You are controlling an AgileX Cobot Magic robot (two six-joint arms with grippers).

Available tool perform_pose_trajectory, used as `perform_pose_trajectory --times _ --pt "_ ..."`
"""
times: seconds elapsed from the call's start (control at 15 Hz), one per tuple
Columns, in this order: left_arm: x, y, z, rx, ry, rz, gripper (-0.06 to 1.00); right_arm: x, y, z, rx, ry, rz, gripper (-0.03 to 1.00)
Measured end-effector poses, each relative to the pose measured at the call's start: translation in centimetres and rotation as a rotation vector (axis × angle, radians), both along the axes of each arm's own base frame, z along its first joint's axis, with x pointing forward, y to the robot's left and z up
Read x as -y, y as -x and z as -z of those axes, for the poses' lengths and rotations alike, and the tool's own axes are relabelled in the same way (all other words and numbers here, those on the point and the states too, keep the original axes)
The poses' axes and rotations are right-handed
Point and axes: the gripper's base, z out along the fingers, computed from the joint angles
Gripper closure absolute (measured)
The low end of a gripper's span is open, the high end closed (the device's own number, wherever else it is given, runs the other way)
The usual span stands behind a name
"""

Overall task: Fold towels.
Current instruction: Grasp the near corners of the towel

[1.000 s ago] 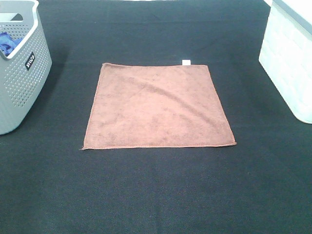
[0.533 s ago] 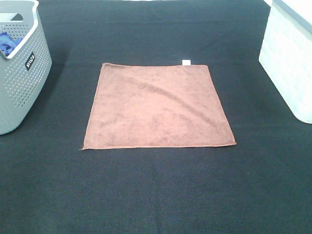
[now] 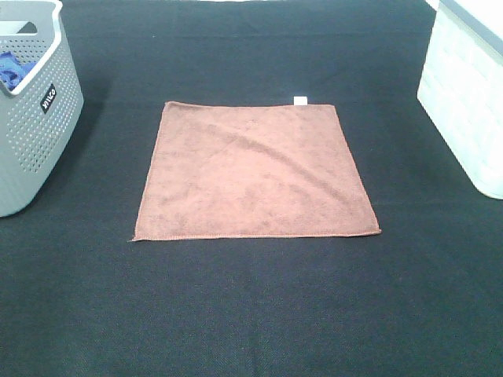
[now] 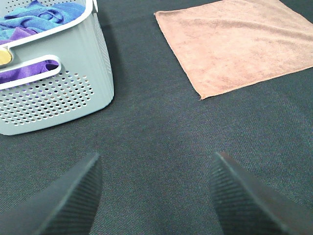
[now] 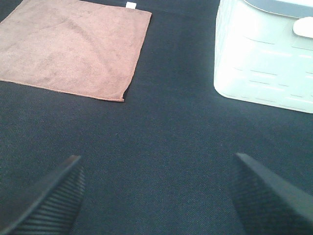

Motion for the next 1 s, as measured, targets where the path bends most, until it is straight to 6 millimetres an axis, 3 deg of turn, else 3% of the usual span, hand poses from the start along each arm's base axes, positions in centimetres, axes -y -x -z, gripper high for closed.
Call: perform_pose_trajectory --times 0.53,0.73,0.8,0.87,1.0 --pt "0.2 -0.3 -0.7 0.033 0.039 0.009 0.33 0.0 -0.2 -0.2 0.004 -0.006 -0.002 0.2" --pt "0.6 -2.7 -2.9 0.159 0.162 0.009 0.33 -0.1 -2.4 -2.1 0.111 -0.041 0.015 0.2" --pt "0.7 -4.0 -3.1 0.168 0.199 -0.003 0.33 0.0 -3.6 -2.5 0.114 -0.047 0.023 0.21" --pt "0.7 -4.0 -3.1 0.168 0.199 -0.003 0.33 0.0 -3.6 -2.5 0.114 -0.047 0.023 0.21" --pt "0.5 -7.3 -2.8 0.118 0.231 -0.045 0.33 -0.1 -6.9 -3.0 0.091 -0.092 0.036 0.21"
